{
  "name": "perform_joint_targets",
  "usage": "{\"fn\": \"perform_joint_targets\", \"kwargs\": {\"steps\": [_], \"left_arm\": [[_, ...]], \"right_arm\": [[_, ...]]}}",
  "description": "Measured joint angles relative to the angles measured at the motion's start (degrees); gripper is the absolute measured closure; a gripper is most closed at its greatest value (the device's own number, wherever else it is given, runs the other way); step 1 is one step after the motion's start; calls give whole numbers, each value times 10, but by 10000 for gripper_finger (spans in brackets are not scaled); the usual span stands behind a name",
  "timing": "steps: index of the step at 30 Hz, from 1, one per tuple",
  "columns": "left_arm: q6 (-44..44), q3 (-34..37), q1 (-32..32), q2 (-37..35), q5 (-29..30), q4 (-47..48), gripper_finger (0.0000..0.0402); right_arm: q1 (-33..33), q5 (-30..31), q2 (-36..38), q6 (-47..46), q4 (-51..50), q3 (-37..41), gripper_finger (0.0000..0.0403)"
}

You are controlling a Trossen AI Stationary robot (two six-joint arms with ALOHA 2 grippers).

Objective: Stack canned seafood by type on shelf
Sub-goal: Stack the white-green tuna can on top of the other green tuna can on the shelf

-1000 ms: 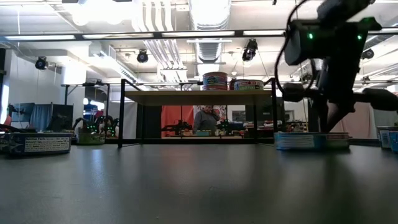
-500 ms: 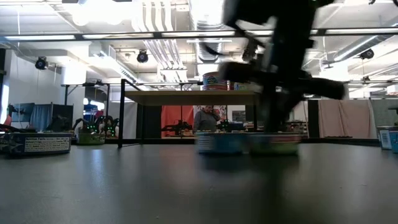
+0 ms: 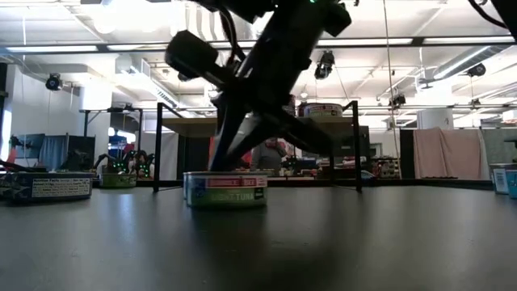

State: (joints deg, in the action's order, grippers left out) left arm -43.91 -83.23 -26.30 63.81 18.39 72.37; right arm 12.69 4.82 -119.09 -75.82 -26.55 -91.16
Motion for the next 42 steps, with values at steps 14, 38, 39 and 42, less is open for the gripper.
{"fn": "perform_joint_targets", "kwargs": {"steps": [14, 38, 39, 42], "left_arm": [[-87, 148, -87, 33, 31, -174, 365], [-145, 167, -73, 304, 63, -310, 81], [-142, 172, -73, 318, 61, -327, 74], [-132, 180, -73, 351, 74, -389, 64]], "right_arm": [[40, 116, 164, 365, -129, -12, 394], [132, 145, 345, 372, -270, 236, 160], [138, 145, 346, 373, -269, 239, 141], [149, 116, 341, 387, -254, 252, 93]]}}
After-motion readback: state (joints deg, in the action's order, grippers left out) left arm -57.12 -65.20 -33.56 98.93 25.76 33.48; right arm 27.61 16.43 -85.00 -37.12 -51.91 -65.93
